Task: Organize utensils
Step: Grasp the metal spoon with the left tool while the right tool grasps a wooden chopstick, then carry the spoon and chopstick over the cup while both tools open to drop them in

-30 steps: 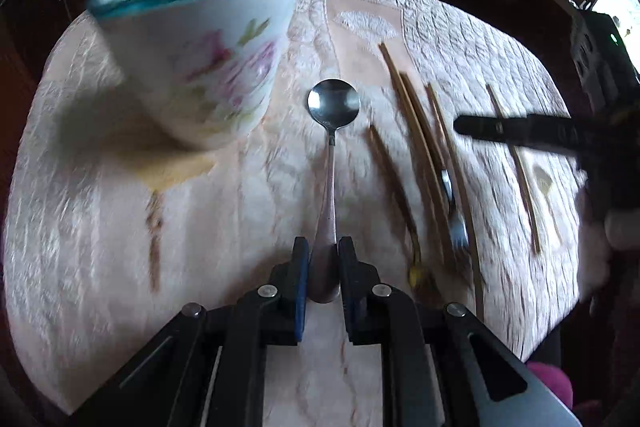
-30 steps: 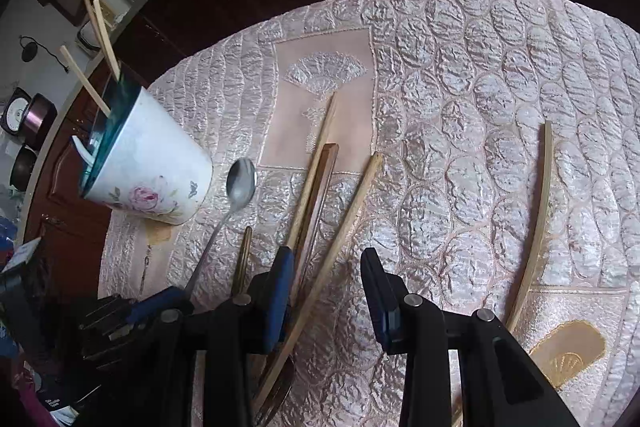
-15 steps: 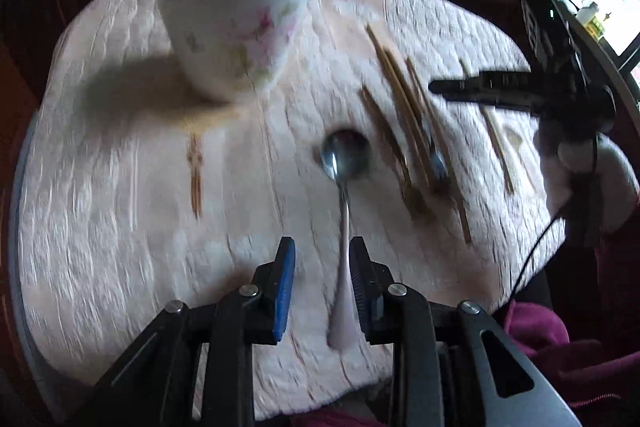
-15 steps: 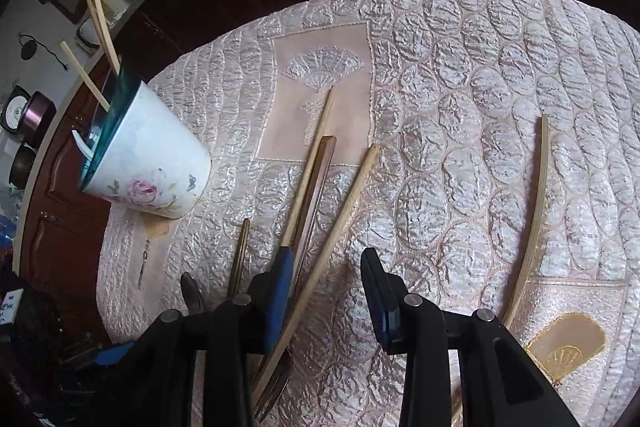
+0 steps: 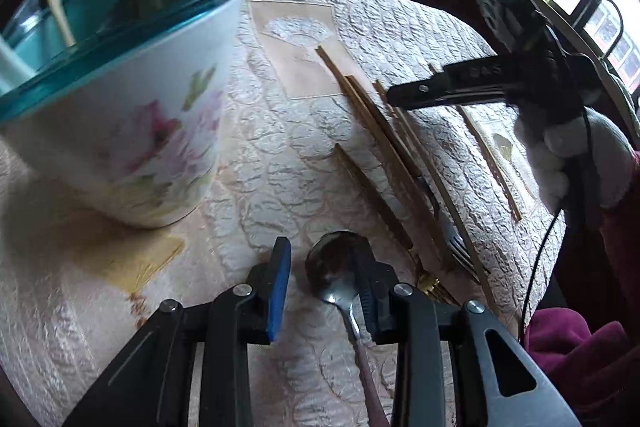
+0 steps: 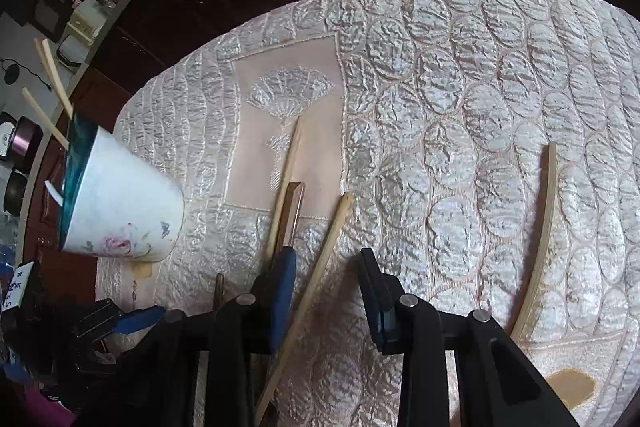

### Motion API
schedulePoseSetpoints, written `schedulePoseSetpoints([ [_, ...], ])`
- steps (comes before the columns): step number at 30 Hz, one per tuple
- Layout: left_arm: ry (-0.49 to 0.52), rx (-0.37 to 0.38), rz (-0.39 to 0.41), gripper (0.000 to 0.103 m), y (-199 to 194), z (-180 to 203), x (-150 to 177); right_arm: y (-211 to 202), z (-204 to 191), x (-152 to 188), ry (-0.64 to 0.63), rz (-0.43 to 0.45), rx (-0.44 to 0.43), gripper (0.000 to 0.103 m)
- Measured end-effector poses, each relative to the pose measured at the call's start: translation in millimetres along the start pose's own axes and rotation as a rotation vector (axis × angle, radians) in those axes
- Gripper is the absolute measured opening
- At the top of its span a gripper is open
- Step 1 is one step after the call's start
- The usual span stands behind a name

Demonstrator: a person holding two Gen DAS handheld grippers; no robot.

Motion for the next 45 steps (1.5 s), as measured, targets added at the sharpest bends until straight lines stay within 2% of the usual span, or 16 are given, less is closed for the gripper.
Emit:
schedulePoseSetpoints([
  [5, 0.060, -0.012, -0.037, 0.032, 13.0, 9.1, -3.6, 10.0, 0.2, -14.5, -0.010, -0.001, 0.035, 0.021],
  [8, 0.109, -0.046, -0.045, 0.017, 14.4, 16.2, -1.8, 15.3, -3.6, -18.1, -0.050, -0.007, 0.063, 0.013],
  [10, 0.134, -0.076, -0.041, 0.013, 11.7, 18.7, 1.5, 18.7, -9.7, -19.9, -0.075, -0.012, 0.065, 0.013],
  [14, 0.070, -0.084, -0.030, 0.004, -0.7, 11.8, 4.6, 12.0, -15.6, -18.2, -0.085, 0.008, 0.048, 0.013],
  [19, -0.033, -0.103, 0.004, 0.003, -21.0, -1.6, 7.9, -19.7, -19.3, -9.3, -0.105, 0.049, 0.006, 0.012],
  [28, -0.151, -0.095, 0.157, 0.002, -89.3, -7.0, 6.7, -93.9, -54.2, 10.2, -0.193, 0.151, -0.054, 0.008],
  [35, -0.189, -0.113, 0.260, 0.002, -142.5, -15.2, -7.4, -140.9, -102.2, 5.0, -0.280, 0.237, -0.116, 0.007],
  [38, -0.189, -0.139, 0.310, 0.002, -165.1, -20.0, -19.7, -158.3, -125.3, -2.4, -0.313, 0.272, -0.157, 0.007],
  [45, -0.223, -0.255, 0.431, 0.002, -215.3, -51.8, -59.3, -196.3, -187.1, -36.9, -0.405, 0.367, -0.231, 0.007],
])
Point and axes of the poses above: each gripper's, at about its wrist camera, not at the fingertips, and y roughly the way its jaws point, z to its right, x to its underside, the point moved 5 cm from there along y, roughly the way its jaws point, and after that the axes turned 9 degrees about -x, right-handed, at the moved point
